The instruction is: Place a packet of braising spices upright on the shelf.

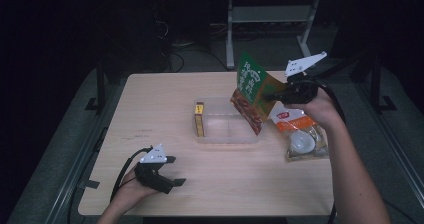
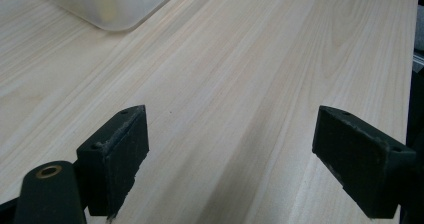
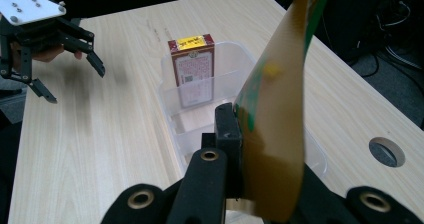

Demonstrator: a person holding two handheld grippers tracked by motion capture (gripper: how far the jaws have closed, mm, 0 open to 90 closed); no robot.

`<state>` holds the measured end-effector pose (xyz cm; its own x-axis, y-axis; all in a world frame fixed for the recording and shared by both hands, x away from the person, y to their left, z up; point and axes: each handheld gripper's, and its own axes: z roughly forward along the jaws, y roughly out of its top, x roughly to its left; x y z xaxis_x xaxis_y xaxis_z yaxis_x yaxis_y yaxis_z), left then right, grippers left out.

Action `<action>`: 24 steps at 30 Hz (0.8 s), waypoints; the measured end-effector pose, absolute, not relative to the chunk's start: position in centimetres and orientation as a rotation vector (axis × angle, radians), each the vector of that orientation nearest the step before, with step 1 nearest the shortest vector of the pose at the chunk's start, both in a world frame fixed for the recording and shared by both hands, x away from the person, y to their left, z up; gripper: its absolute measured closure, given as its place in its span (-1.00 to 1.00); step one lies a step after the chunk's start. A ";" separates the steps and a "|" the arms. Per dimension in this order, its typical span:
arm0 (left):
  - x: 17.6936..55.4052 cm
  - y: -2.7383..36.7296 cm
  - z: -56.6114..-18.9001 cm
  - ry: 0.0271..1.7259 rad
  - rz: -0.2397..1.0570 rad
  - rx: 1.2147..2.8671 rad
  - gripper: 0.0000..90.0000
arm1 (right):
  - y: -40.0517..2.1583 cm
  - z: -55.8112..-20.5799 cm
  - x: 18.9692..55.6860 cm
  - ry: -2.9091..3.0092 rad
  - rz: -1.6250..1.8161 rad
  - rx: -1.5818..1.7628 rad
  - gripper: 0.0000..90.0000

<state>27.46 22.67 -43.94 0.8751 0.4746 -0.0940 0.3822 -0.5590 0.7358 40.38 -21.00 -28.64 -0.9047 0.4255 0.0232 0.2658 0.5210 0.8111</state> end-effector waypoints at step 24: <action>27.6 22.6 -44.3 0.611 0.154 2.256 -0.70 | -20.5 -32.0 41.6 2.611 1.273 0.684 0.99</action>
